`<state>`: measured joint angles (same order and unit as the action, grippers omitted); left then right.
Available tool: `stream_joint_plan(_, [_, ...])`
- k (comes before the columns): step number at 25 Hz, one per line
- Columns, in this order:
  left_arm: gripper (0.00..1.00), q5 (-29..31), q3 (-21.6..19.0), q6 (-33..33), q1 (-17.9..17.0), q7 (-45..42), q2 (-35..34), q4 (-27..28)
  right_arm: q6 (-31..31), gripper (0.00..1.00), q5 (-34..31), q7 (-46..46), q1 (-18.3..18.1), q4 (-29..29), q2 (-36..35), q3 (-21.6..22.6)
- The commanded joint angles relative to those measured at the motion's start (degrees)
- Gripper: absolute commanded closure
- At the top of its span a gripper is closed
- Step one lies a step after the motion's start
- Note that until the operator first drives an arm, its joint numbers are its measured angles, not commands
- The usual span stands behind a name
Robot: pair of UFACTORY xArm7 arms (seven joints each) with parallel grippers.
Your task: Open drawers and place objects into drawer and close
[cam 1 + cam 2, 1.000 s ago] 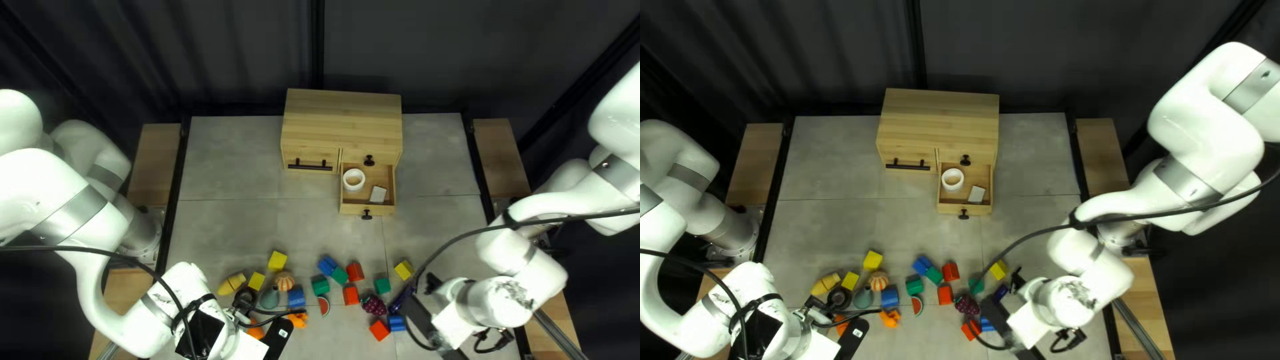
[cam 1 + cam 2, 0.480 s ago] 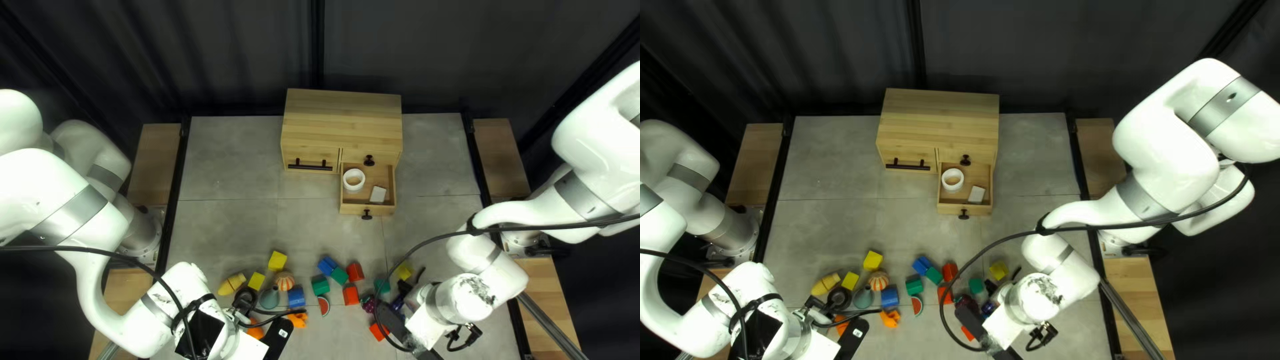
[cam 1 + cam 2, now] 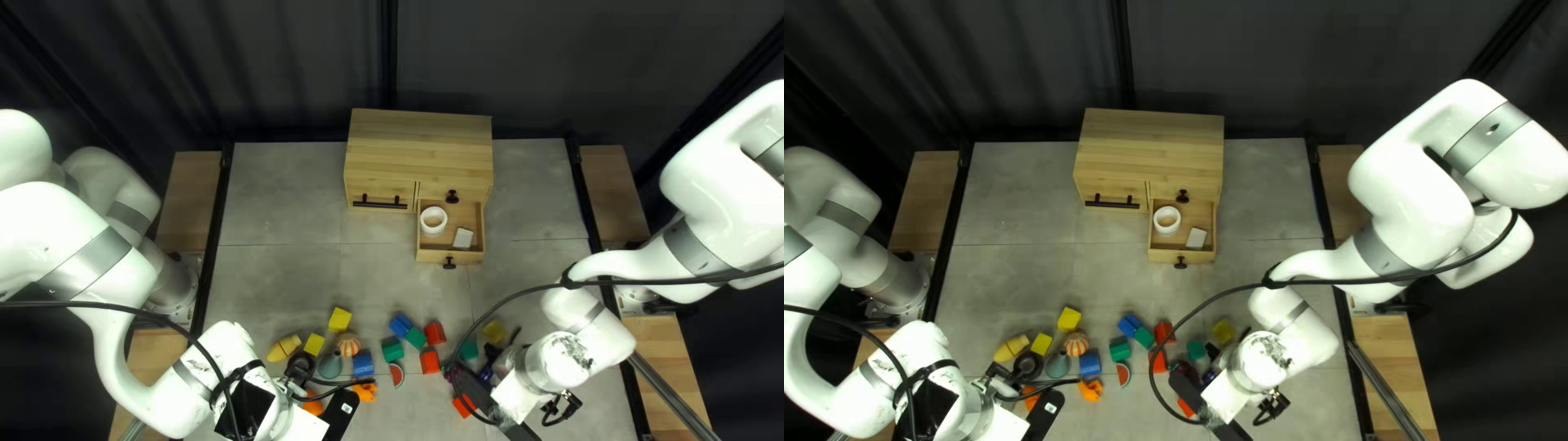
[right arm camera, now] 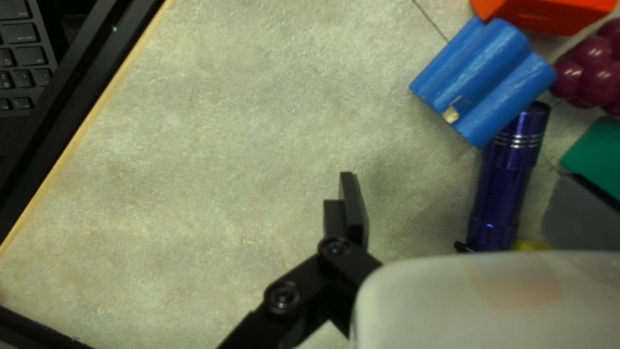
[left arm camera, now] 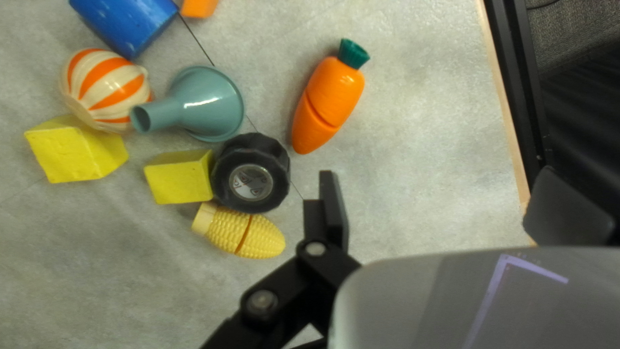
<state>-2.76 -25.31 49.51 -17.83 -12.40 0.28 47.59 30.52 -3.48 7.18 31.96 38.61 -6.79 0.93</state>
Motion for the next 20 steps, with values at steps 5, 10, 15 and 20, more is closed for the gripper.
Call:
stream_joint_plan(5, [0.0, 0.0, 0.0, 0.0, 0.0, 0.0, 0.0, 0.0, -0.66, 0.0, -0.15, 1.66, -0.86, -0.58, -0.59, -0.61])
stream_joint_plan(10, [0.0, 0.0, 0.0, 0.0, 0.0, 0.0, 0.0, 0.0, -1.2, 0.0, 0.48, 3.48, -1.65, -0.48, -1.48, -0.85])
stream_joint_plan(15, [0.0, 0.0, 0.0, 0.0, 0.0, 0.0, 0.0, 0.0, -1.35, 0.0, 1.01, 4.47, -2.04, -0.2, -2.32, -0.86])
stream_joint_plan(20, [0.0, 0.0, 0.0, 0.0, 0.0, 0.0, 0.0, 0.0, -1.48, 0.03, 1.13, 4.6, -2.07, 0.15, -2.97, -0.82])
